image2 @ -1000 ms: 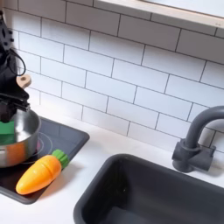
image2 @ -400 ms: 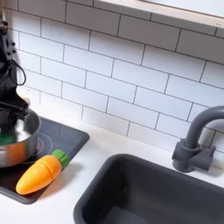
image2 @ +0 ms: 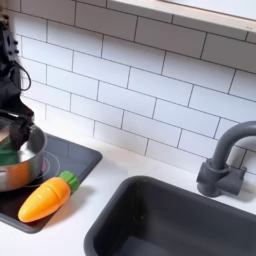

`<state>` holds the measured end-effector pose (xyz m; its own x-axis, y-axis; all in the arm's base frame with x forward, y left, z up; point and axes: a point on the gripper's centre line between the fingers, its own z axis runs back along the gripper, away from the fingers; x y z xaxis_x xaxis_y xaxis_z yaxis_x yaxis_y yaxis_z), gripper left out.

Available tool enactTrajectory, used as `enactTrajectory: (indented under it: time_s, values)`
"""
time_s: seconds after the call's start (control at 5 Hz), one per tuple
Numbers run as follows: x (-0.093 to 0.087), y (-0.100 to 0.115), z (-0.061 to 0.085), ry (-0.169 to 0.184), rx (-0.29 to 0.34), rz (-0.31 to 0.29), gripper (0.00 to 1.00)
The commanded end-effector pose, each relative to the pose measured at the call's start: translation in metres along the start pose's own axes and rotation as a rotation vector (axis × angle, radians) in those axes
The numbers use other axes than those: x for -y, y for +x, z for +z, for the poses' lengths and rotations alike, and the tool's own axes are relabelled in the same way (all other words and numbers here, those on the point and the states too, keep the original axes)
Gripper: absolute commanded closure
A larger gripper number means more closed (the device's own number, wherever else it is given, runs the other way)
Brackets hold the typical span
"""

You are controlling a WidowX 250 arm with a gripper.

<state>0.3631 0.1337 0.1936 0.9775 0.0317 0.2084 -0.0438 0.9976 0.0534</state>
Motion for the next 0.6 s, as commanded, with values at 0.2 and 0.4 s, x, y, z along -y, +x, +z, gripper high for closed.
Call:
enactTrajectory:
  time_s: [0.2, 0.4]
  values:
    - [-0.0023, -0.0063, -0.0066, -0.036, -0.051, 0.024, 1.0]
    - [0.0022, -0.0033, -0.0063, -0.057, -0.05, 0.024, 1.0]
